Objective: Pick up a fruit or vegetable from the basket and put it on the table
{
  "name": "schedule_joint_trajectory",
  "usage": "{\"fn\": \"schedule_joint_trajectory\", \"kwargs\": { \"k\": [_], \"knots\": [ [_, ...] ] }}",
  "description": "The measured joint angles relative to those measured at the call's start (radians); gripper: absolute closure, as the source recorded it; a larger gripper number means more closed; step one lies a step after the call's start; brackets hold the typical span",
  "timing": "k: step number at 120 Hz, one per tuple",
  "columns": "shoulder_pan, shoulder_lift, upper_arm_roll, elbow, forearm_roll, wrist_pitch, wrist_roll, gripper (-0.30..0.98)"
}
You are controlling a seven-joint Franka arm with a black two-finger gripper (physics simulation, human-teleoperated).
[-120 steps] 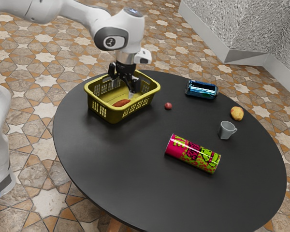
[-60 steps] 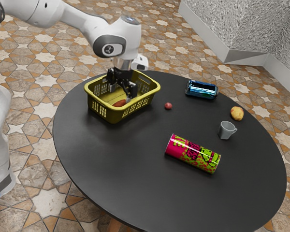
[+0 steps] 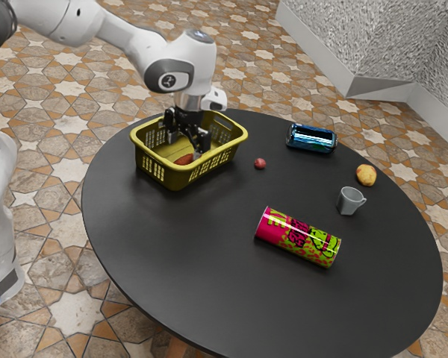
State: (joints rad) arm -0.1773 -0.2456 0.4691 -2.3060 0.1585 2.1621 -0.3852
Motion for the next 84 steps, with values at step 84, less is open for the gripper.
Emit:
{"fn": "schedule_joint_trajectory", "kwargs": {
  "k": [84],
  "knots": [
    [-0.002,0.024,0.018,-0.049,0.002,0.1,0.01,0.0]
  ]
}}
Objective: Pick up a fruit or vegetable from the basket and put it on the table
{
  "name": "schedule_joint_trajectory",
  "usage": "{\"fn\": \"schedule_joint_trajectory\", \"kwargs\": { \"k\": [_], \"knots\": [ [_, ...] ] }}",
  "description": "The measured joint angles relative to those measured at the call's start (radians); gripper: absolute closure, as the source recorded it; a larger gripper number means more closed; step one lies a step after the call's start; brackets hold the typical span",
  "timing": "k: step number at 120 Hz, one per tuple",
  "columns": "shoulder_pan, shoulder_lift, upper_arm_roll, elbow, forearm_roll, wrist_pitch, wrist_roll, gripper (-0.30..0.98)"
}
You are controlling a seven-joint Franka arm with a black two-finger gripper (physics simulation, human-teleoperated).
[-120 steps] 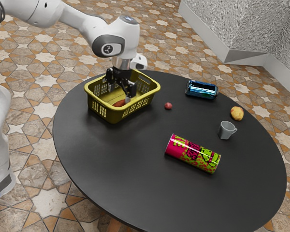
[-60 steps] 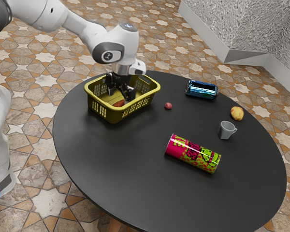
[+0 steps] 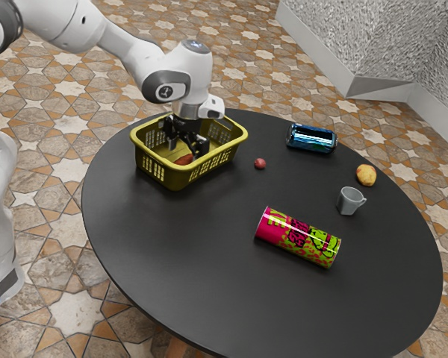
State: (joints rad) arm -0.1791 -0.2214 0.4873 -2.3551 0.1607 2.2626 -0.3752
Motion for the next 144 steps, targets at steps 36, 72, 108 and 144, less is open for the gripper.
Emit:
{"fn": "schedule_joint_trajectory", "kwargs": {
  "k": [36,72,108,144],
  "knots": [
    [0.0,0.013,0.002,0.0,0.001,0.026,0.002,0.0],
    [0.002,0.035,0.002,0.0,-0.003,0.039,0.003,0.0],
    [0.004,0.049,0.002,0.0,-0.013,0.055,0.002,-0.01],
    [0.004,0.046,0.003,0.0,-0.013,0.058,0.0,0.06]
  ]
}}
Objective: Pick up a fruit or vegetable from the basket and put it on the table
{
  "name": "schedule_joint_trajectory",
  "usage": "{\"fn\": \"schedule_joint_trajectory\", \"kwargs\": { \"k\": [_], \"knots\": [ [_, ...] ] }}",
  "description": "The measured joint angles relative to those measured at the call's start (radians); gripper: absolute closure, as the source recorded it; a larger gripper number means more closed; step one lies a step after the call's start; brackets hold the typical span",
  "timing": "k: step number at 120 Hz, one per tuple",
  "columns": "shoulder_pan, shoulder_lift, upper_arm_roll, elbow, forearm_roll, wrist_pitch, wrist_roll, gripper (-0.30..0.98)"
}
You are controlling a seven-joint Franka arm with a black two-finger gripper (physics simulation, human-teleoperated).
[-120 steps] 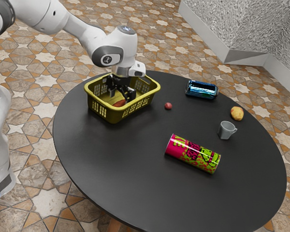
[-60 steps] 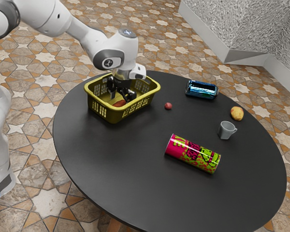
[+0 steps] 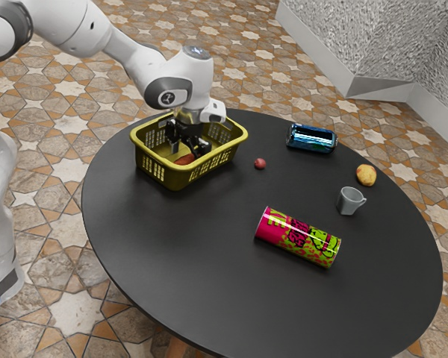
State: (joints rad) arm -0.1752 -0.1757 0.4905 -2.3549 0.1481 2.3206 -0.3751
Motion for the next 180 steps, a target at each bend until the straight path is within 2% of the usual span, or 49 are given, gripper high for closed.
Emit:
{"fn": "schedule_joint_trajectory", "kwargs": {
  "k": [20,35,60,76,106,128,142,148,162,173,180],
  "knots": [
    [-0.004,-0.003,0.0,0.002,0.001,0.0,-0.001,0.09],
    [-0.009,-0.005,0.0,0.004,-0.001,-0.001,-0.001,0.27],
    [-0.009,-0.005,0.0,0.005,0.001,-0.001,-0.002,0.36],
    [-0.011,-0.007,0.0,0.01,0.003,-0.002,-0.001,0.51],
    [-0.01,-0.018,0.001,0.026,0.008,-0.005,0.005,0.54],
    [-0.014,-0.049,0.006,0.143,0.043,-0.045,0.025,0.54],
    [-0.077,-0.063,0.004,0.303,0.063,-0.101,0.052,0.54],
    [-0.092,-0.007,-0.005,0.407,0.042,-0.132,0.069,0.53],
    [-0.062,0.212,-0.101,0.63,-0.032,-0.195,0.116,0.54],
    [0.052,0.309,-0.281,0.674,-0.072,-0.227,0.147,0.54],
    [0.112,0.346,-0.336,0.679,-0.091,-0.24,0.164,0.55]
  ]
}}
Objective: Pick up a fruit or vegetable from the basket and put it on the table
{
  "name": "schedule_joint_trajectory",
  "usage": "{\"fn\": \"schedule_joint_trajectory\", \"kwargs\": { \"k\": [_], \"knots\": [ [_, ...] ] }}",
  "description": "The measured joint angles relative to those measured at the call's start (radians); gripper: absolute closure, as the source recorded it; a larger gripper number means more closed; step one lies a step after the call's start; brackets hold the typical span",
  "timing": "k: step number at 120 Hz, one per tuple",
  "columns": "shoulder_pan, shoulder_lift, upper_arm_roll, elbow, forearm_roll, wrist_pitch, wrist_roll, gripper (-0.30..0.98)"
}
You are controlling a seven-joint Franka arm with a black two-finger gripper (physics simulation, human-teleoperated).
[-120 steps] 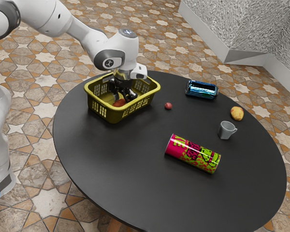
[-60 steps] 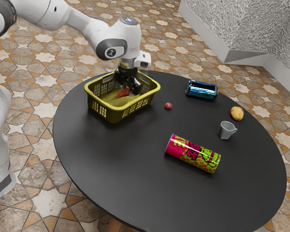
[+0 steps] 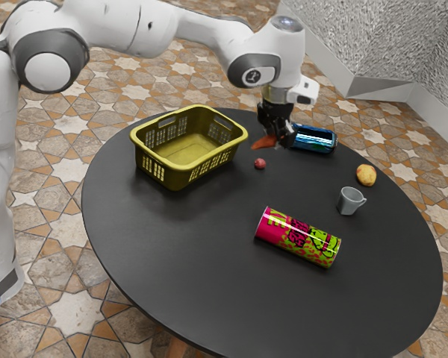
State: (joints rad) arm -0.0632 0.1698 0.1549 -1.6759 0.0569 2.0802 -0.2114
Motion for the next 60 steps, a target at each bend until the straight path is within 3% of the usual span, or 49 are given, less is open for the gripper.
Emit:
{"fn": "schedule_joint_trajectory", "kwargs": {
  "k": [13,37,49,60],
  "knots": [
    [0.055,0.04,-0.032,-0.001,-0.023,-0.015,0.028,0.56],
    [0.061,0.062,-0.052,-0.006,-0.036,-0.024,0.067,0.57],
    [0.061,0.062,-0.052,-0.007,-0.041,-0.026,0.084,0.3],
    [0.062,0.061,-0.052,-0.007,-0.042,-0.027,0.098,0.16]
  ]
}}
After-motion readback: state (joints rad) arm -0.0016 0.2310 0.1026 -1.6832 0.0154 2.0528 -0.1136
